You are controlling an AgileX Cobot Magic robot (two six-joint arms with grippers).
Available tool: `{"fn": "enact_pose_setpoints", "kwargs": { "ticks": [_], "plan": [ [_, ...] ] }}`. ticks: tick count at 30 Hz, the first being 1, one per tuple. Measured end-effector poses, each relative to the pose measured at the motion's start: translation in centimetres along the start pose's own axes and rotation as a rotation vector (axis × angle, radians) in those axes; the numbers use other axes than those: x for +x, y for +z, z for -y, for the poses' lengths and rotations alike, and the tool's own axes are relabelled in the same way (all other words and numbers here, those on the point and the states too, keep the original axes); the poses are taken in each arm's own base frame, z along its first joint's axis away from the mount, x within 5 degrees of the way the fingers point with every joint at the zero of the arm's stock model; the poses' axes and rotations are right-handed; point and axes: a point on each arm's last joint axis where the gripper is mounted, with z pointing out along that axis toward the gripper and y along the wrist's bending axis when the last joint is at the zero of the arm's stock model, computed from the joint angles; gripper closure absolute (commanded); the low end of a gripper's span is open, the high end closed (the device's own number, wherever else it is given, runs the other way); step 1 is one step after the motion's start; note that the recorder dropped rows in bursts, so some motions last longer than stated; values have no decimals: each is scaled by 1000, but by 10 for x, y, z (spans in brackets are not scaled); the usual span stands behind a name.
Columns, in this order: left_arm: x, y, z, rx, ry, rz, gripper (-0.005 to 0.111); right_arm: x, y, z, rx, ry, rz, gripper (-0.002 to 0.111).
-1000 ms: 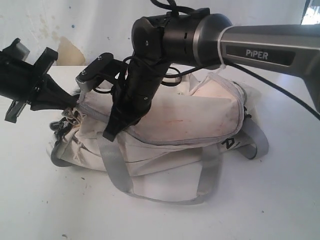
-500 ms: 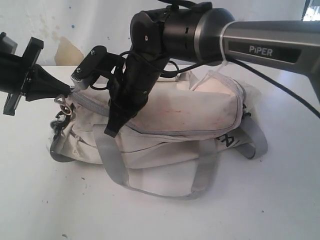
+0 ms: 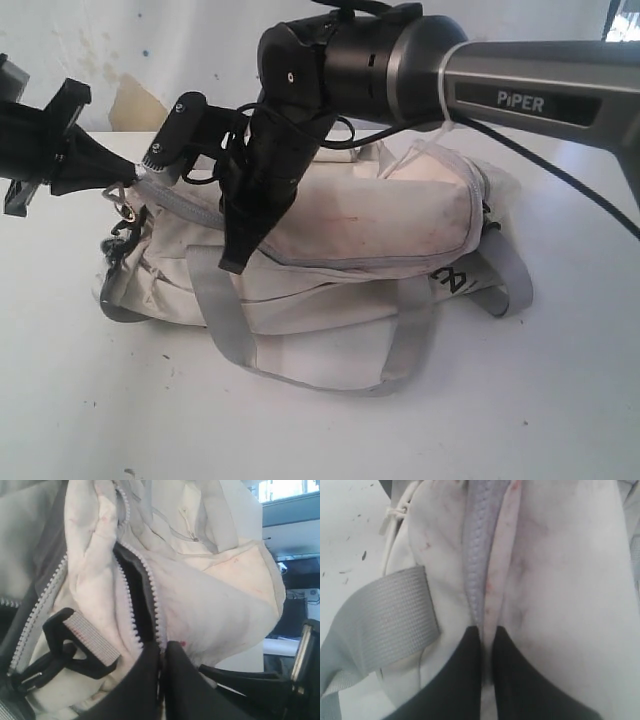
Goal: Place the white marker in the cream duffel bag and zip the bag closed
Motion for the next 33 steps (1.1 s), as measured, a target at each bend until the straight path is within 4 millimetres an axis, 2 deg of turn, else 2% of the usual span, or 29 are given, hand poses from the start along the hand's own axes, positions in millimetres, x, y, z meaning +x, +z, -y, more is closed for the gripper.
{"fn": "enact_pose_setpoints", "kwargs": {
  "ticks": [5, 7, 9, 11, 19, 21, 22, 23, 24, 26, 27, 29, 30, 31, 33],
  "plan": [
    [-5, 0, -4, -42, 134, 58, 107, 0, 0, 0, 4, -26, -3, 108],
    [-20, -5, -12, -150, 173, 197, 107, 10, 0, -4, -39, -54, -103, 108],
    [-38, -20, -26, -267, 175, 359, 107, 25, 4, -6, -87, -69, -214, 108],
    [-47, -30, -35, -347, 177, 451, 107, 34, 7, -5, -107, -77, -282, 108],
    [-45, -27, -31, -321, 208, 419, 106, 37, 7, -4, -111, -81, -305, 108],
    [-40, -24, -28, -285, 296, 354, 98, 37, 7, -4, -107, -62, -304, 108],
    [-36, -22, -25, -252, 350, 308, 91, 37, 7, -4, -104, -45, -305, 108],
    [-33, -20, -22, -222, 389, 272, 78, 37, 7, -4, -99, -26, -306, 108],
    [-27, -18, -17, -163, 421, 217, 73, 37, 7, -4, -91, 14, -306, 107],
    [-20, -16, -11, -84, 425, 151, 56, 36, 7, -3, -79, 74, -306, 94],
    [-17, -16, -9, -50, 416, 122, 45, 36, 8, -3, -75, 96, -305, 79],
    [-7, -15, -3, 34, 404, 33, 39, 34, 3, -4, -74, 159, -287, 48],
    [-5, -14, -2, 42, 411, 4, 38, 33, 0, -4, -65, 201, -278, 37],
    [0, -11, -1, 39, 429, -37, 38, 31, -6, -3, -50, 270, -264, 33],
    [4, -7, 0, 24, 462, -82, 38, 29, -15, -3, -37, 335, -243, 33]
  ]
}}
